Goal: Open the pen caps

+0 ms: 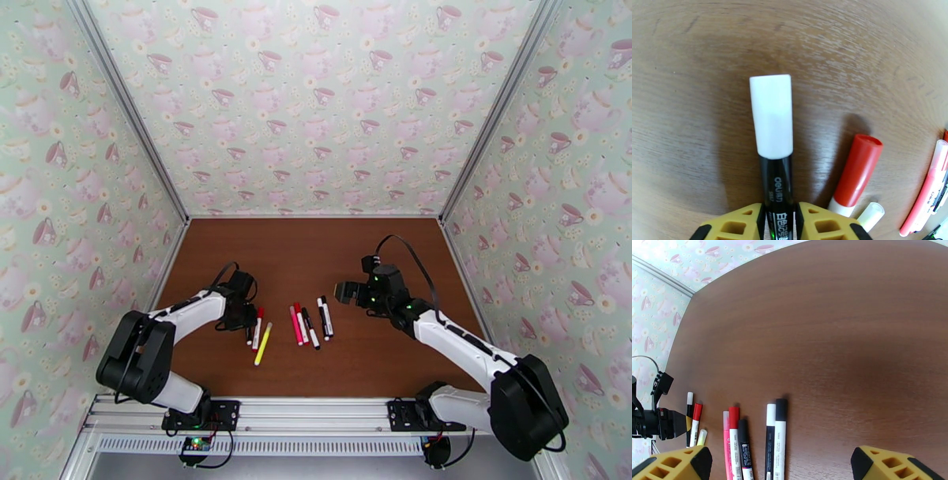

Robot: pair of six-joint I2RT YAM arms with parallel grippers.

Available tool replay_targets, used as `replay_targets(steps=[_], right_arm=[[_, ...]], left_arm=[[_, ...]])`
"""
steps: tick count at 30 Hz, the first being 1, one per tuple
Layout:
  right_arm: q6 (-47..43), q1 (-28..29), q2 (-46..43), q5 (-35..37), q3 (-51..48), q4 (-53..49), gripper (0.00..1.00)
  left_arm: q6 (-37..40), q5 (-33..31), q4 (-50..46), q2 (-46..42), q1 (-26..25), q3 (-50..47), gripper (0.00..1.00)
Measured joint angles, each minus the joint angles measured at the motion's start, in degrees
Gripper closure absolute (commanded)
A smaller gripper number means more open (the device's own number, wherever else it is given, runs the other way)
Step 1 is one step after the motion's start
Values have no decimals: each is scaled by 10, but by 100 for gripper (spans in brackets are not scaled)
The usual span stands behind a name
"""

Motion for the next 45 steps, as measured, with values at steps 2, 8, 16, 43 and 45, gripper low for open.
replay_targets(steps=[2, 8, 16, 43, 45], right_arm=[[0, 2, 2, 0, 0, 3, 0], [1, 4, 4, 0, 0, 8, 0], [16, 9, -2, -15, 0, 21, 0], [186, 36, -3, -152, 87, 109, 41], [188, 38, 5, -155, 98, 108, 42]], left_arm=[[0, -6, -3, 2, -2, 2, 79], [-1, -16, -7, 1, -9, 5, 86], [6, -26, -9, -72, -30, 5, 88], [102, 205, 94, -188, -160, 95, 86], [108, 207, 90, -179, -166, 107, 86]])
